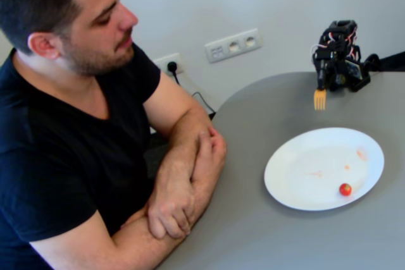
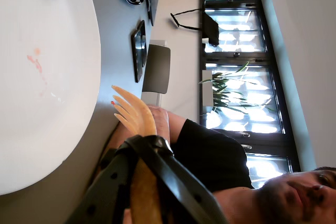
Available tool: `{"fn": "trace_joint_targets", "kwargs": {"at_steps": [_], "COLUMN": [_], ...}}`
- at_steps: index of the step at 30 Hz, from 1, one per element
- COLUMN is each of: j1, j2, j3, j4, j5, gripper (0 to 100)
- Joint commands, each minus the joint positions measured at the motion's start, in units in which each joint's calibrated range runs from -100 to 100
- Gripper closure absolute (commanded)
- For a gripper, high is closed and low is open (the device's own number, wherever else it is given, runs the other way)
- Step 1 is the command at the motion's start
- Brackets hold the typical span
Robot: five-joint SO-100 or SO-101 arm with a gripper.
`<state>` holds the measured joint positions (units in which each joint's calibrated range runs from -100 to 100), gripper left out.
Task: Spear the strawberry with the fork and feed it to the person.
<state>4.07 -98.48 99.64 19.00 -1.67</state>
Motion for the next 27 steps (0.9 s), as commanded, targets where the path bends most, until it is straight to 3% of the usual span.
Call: {"fn": "trace_joint_targets", "kwargs": {"at_steps": [1,27], "j1": [-2.1,-2.7], "j2": [-0.6,-0.5], "j3": [-0.5,-0.8], "j4": [10.2,8.8], "j5": [0.3,0.2], "gripper": [99,99]}}
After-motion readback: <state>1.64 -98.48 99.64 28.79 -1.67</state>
